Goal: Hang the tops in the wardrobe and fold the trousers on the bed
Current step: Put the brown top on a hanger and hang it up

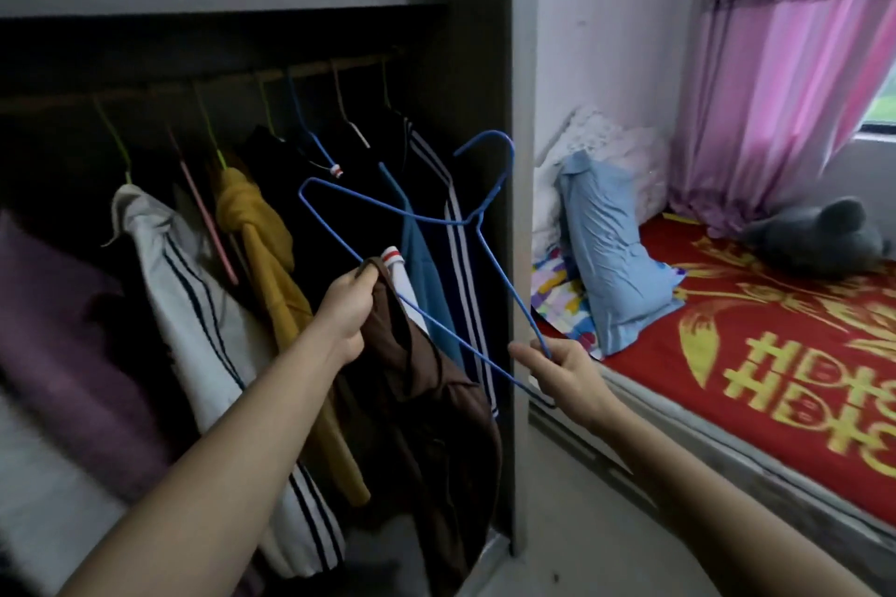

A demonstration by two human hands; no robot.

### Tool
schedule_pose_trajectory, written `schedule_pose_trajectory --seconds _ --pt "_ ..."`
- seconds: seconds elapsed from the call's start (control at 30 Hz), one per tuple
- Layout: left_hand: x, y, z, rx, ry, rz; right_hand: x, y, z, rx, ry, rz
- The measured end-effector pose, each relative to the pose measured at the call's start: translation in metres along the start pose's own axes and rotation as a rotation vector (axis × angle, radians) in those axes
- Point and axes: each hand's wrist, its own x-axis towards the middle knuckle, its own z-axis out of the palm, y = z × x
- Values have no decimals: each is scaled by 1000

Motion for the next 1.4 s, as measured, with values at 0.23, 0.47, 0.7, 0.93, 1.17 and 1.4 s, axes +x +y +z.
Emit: schedule_pose_trajectory --seconds 0.23,0.47,0.7,0.93,1.17,1.4 --pt "-25 -23 25 347 -115 173 5 -29 -6 204 -56 83" --pt "-26 -40 22 1032 41 422 2 -34 0 243 46 150" --pt "-19 -53 -5 1284 188 450 -21 -31 -14 -62 14 172" --pt "-15 -57 -36 1265 298 319 -24 -64 -25 -237 -199 250" --pt "-24 -56 -54 996 35 500 -5 -55 30 -409 -318 295" --pt "-40 -48 -72 863 -30 486 16 -32 71 -412 -225 323"
